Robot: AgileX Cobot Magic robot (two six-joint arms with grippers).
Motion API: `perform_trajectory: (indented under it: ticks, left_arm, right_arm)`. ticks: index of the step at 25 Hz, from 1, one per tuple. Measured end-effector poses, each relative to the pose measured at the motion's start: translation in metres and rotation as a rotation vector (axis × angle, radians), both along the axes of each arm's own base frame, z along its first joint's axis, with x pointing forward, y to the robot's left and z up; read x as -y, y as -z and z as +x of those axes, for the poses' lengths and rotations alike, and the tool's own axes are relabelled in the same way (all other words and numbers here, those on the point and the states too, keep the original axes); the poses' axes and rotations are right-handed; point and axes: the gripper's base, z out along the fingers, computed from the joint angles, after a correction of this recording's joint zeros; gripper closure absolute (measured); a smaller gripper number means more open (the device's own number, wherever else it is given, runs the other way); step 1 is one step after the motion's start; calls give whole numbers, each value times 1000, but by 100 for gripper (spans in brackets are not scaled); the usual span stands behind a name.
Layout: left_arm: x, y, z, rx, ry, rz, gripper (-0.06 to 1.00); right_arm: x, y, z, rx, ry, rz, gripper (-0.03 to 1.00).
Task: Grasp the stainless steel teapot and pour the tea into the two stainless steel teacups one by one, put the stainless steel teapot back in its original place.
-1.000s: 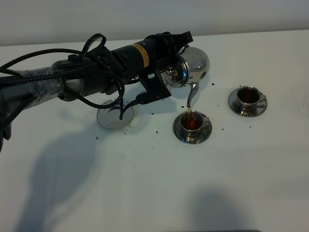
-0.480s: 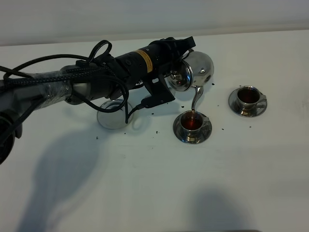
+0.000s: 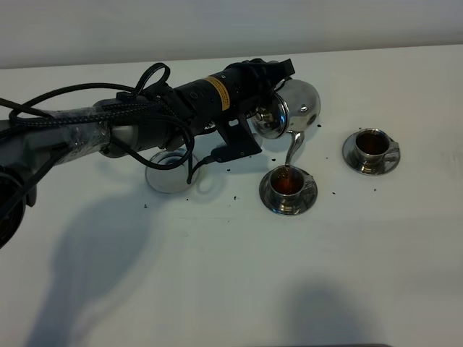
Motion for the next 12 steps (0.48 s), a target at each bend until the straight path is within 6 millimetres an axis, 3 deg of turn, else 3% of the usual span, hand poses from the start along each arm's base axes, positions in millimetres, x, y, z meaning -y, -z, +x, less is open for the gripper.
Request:
perform_trajectory:
  ticks: [12]
  left_arm:
    - [4, -6, 0, 89, 59, 1, 72]
  right_arm:
    - [0, 0, 0, 0, 0, 0, 66]
